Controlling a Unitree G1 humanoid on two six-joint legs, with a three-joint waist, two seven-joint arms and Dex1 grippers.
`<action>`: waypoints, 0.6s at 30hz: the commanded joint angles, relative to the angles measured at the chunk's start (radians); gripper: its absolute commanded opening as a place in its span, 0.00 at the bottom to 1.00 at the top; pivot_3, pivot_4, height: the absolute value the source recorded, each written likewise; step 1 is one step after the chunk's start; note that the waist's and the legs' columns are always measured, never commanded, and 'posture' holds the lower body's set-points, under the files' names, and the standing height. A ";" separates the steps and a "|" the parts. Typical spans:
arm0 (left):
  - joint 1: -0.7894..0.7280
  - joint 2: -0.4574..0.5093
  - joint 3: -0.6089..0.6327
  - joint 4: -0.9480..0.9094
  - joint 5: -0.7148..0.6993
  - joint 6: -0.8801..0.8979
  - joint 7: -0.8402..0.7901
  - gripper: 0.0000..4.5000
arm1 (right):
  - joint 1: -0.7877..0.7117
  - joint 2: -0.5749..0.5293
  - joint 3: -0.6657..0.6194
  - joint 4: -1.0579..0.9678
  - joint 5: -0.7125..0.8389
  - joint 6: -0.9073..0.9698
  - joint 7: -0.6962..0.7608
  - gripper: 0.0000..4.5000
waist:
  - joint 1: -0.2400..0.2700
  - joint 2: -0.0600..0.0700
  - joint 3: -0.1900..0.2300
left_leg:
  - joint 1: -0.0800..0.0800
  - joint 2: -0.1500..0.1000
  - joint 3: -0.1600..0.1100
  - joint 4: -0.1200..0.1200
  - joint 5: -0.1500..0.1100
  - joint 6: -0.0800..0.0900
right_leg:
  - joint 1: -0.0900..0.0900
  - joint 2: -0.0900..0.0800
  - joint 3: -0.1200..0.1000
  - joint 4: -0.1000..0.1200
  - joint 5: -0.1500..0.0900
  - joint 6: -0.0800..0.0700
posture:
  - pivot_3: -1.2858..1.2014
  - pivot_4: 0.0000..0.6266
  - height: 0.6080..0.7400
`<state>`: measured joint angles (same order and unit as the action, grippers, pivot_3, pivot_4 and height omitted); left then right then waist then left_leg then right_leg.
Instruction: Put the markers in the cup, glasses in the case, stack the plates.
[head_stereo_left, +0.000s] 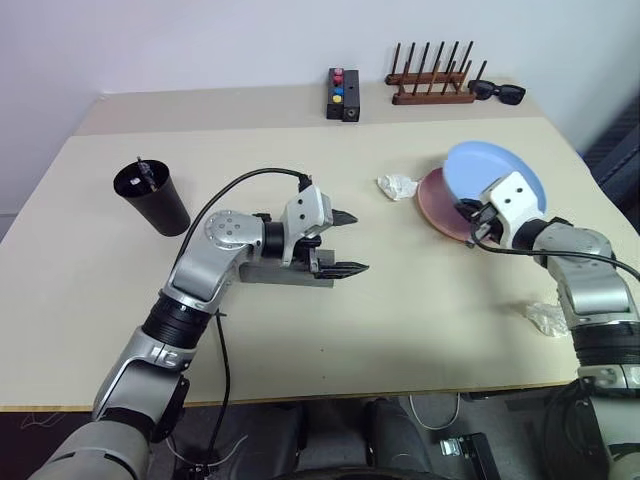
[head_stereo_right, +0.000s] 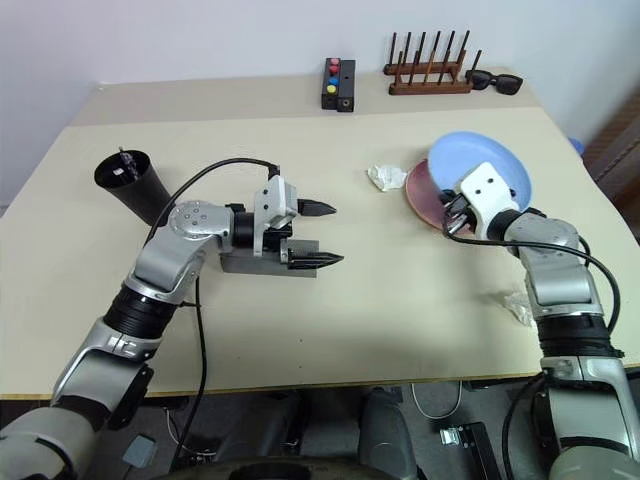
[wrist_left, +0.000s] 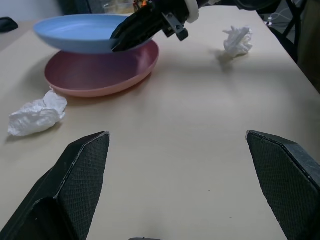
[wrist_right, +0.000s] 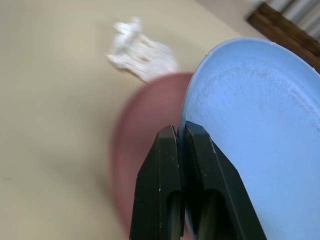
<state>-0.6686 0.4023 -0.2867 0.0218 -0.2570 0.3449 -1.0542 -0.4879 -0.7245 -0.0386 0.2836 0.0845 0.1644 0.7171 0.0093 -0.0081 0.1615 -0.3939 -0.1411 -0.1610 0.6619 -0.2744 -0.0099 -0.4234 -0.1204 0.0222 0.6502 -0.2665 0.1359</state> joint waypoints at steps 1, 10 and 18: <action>0.006 0.009 0.027 -0.053 -0.004 0.006 0.019 1.00 | -0.058 0.006 0.023 0.063 -0.016 -0.045 0.034 0.02 | 0.001 0.000 0.000 | 0.000 0.000 0.000 0.000 0.000 0.000 | 0.000 0.000 0.000 0.000 0.000 0.000 | 0.52 0.24 1.00; 0.022 0.022 0.037 -0.083 -0.008 0.027 0.046 1.00 | -0.084 0.007 0.039 0.118 -0.024 -0.064 0.073 0.90 | 0.000 0.000 0.000 | 0.000 0.000 0.000 0.000 0.000 0.000 | 0.000 0.000 0.000 0.000 0.000 0.000 | 0.52 0.24 1.00; 0.024 0.038 0.018 -0.069 -0.015 0.013 0.000 1.00 | -0.022 -0.057 -0.067 -0.054 0.083 0.082 0.119 0.99 | 0.003 0.000 0.000 | 0.000 0.000 0.000 0.000 0.000 0.000 | 0.000 0.000 0.000 0.000 0.000 0.000 | 0.52 0.24 1.00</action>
<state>-0.6402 0.4329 -0.2790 -0.0222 -0.2580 0.3678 -1.0360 -0.5168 -0.7473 -0.0467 0.3050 0.1216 0.2138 0.8148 0.0127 -0.0079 0.1616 -0.3944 -0.1412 -0.1615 0.6616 -0.2745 -0.0099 -0.4238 -0.1204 0.0222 0.6498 -0.2665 0.1359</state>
